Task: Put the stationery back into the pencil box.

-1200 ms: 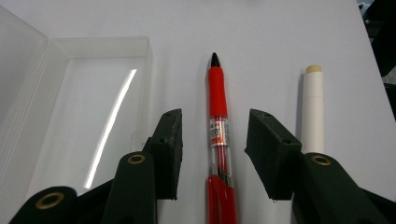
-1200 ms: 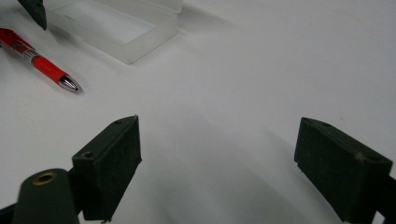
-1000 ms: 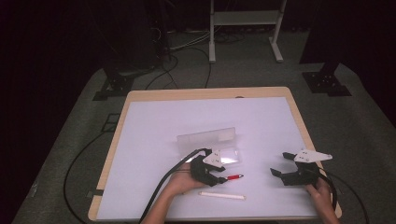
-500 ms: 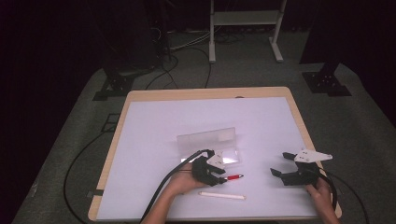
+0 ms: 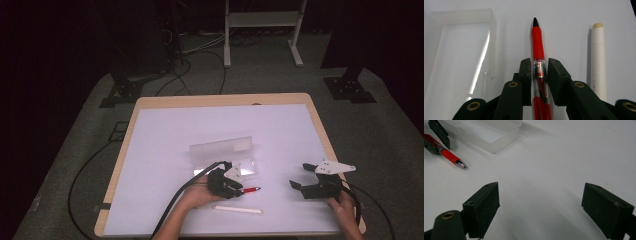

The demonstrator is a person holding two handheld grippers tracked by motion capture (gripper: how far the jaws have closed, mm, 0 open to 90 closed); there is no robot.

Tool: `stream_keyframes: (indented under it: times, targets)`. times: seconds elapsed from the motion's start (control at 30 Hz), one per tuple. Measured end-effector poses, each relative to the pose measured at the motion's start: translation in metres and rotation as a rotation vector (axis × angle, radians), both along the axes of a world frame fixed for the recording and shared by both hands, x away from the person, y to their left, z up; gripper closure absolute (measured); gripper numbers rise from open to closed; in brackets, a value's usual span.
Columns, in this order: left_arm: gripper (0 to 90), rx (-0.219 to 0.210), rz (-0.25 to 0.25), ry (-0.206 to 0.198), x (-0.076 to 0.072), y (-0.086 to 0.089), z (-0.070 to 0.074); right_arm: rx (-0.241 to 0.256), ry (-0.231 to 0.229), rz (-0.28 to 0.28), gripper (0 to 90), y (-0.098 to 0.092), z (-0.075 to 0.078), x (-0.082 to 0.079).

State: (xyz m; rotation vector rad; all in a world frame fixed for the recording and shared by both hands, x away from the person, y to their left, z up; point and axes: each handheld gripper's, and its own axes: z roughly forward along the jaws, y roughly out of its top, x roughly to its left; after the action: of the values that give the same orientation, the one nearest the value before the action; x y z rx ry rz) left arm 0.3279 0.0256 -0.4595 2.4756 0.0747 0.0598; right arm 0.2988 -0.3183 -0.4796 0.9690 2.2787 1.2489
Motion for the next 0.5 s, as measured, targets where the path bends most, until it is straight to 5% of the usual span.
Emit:
stream_keyframes:
  times: [0.5]
  targets:
    - [78.7, 0.000, 0.003, -0.007, -0.0037, -0.0020, 0.0000, -0.003, 0.000, -0.001, 13.8, 0.0003, 0.0000, -0.0002]
